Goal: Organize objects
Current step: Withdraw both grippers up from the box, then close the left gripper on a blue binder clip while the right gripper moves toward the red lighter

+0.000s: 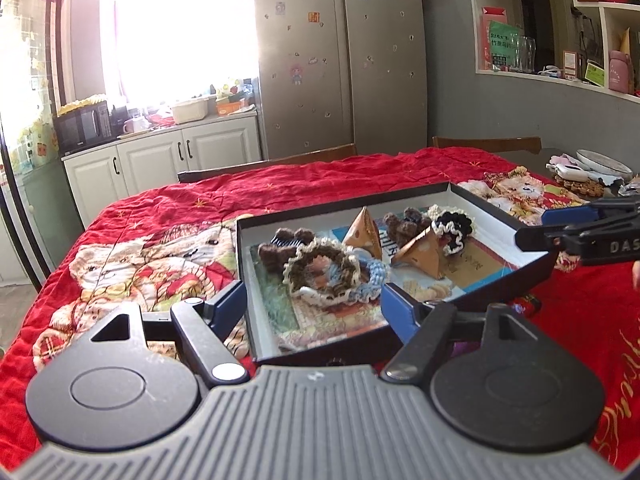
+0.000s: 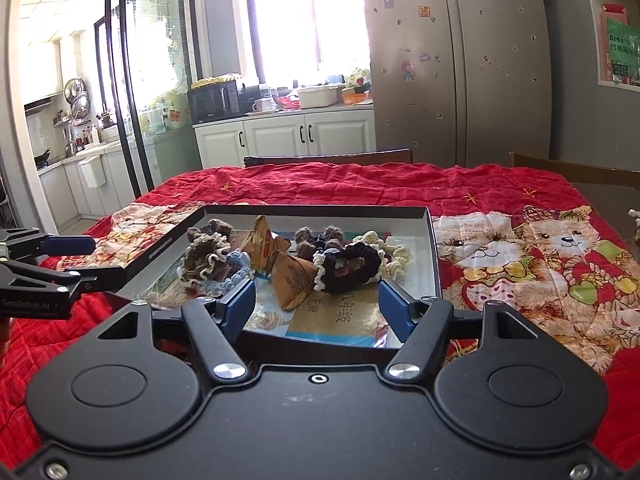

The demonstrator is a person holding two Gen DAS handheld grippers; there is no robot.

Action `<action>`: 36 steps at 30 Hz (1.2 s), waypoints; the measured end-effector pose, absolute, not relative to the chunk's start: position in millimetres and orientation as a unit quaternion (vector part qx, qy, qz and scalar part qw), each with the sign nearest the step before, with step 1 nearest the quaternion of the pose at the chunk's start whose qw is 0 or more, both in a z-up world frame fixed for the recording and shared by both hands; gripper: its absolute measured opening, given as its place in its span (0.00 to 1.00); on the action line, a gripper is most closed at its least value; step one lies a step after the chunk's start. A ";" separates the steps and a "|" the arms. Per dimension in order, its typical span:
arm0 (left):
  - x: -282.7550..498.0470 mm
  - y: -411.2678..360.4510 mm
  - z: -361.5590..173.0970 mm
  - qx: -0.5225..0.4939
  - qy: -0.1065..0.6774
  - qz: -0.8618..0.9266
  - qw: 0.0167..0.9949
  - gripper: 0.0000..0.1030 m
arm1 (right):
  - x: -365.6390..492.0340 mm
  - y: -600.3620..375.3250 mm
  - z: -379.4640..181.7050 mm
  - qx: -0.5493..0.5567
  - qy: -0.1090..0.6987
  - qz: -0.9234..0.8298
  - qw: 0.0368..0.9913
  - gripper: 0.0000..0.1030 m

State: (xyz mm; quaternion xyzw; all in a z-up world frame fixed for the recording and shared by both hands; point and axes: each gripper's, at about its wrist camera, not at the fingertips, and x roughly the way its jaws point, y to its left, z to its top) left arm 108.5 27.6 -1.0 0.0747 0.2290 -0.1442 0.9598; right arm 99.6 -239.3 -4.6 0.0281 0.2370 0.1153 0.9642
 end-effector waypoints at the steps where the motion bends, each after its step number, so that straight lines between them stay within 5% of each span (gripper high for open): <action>1: 107.1 28.9 -2.4 0.075 0.231 -0.143 0.959 0.81 | 95.7 -239.6 -3.7 0.028 0.237 0.117 0.964 0.65; 23: 104.7 31.9 -50.8 0.058 0.289 -0.133 0.946 0.82 | 74.3 -207.6 -52.5 -0.009 0.308 0.084 0.948 0.81; 36: 113.4 33.5 -59.3 0.035 0.301 -0.126 0.945 0.74 | 90.0 -192.0 -63.8 -0.009 0.326 0.067 0.943 0.81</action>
